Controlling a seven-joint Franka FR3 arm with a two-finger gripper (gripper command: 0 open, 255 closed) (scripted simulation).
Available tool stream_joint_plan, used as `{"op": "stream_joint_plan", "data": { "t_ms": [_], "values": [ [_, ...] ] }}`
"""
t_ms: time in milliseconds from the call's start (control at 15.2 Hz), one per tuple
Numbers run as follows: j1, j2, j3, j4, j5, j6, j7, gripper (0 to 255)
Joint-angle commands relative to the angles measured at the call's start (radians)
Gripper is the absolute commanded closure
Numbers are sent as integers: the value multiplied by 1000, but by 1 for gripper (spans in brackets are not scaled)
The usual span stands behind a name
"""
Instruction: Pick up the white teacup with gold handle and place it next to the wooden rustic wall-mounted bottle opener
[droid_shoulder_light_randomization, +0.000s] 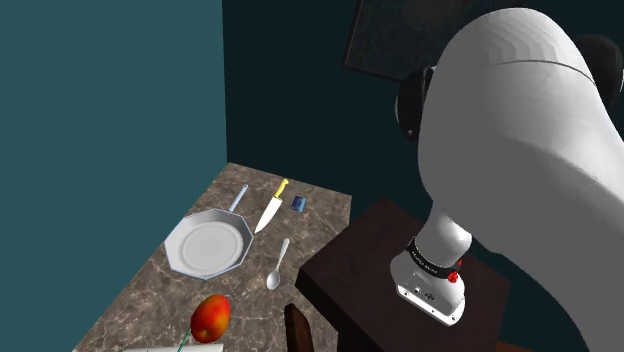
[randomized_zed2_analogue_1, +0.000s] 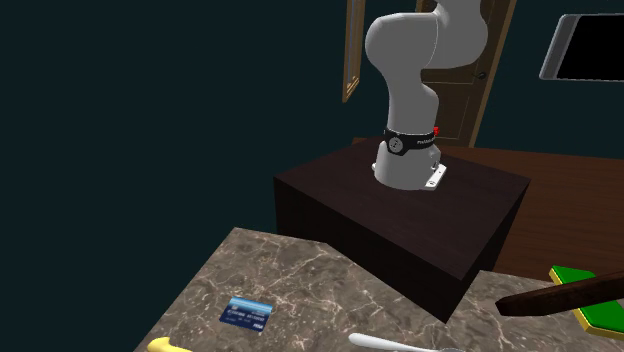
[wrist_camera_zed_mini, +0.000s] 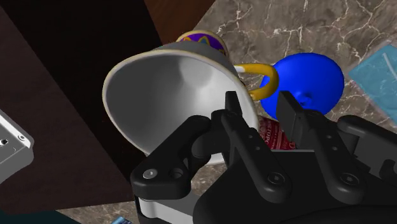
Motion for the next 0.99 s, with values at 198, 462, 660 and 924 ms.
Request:
{"op": "stream_joint_plan", "data": {
  "t_ms": [198, 462, 660, 924],
  "values": [
    [100, 84, -51, 86, -47, -12, 35, 255],
    [107, 108, -69, 67, -68, 24, 47, 255],
    [114, 127, -83, 55, -84, 50, 56, 255],
    [124, 154, -103, 43, -107, 84, 69, 255]
  ]
}}
